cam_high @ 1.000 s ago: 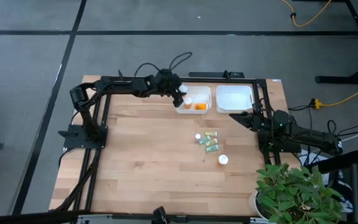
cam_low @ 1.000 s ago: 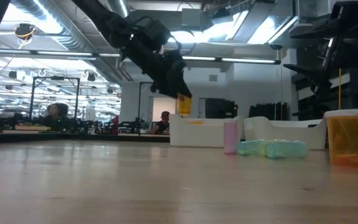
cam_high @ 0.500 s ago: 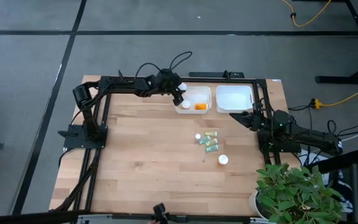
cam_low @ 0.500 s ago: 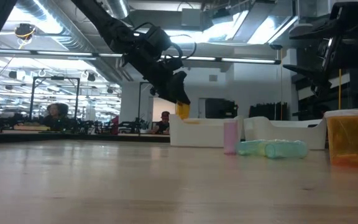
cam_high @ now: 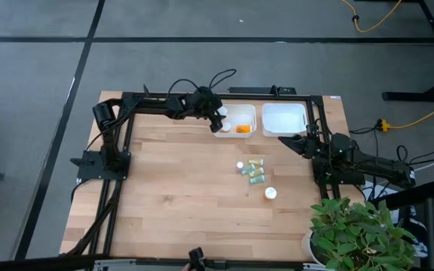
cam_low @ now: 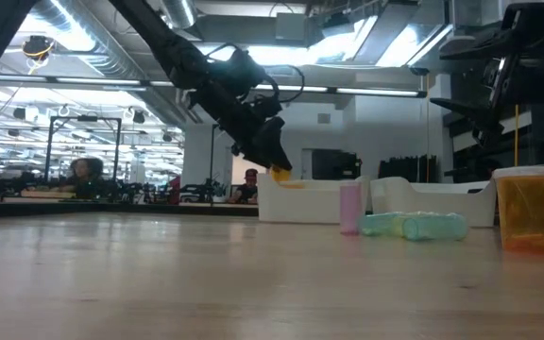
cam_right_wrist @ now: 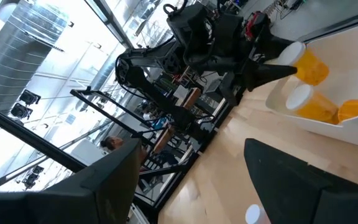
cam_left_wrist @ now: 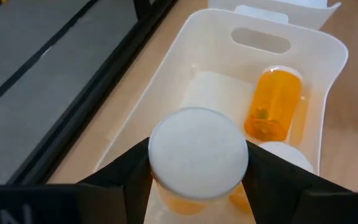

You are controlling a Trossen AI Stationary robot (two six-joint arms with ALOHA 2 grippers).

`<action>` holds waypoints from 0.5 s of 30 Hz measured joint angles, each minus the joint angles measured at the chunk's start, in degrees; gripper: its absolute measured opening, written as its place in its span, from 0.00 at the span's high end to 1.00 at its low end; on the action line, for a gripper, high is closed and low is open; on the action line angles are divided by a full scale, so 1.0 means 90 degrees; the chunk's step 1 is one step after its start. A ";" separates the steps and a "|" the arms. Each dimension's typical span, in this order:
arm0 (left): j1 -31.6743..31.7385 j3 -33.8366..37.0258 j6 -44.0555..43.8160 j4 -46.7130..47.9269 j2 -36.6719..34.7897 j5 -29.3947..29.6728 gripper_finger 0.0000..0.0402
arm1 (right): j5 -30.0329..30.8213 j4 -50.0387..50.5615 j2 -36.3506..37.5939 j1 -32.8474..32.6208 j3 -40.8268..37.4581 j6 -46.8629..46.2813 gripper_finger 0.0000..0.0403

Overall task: Pick and place medicine bottles into bin by pill shape (circle, oval)
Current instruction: Put the orange capsule bottle into the left white bin

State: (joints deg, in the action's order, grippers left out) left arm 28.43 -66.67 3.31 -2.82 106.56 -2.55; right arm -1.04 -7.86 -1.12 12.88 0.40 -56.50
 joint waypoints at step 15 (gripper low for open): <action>0.0002 -0.0002 -0.0007 -0.0085 -0.0003 0.0005 0.41 | 0.0000 0.0000 -0.0001 0.0000 0.0000 -0.0026 0.29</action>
State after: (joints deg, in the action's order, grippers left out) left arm 28.45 -66.70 3.25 -3.59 106.54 -2.50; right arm -1.04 -7.86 -1.13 12.88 0.40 -56.73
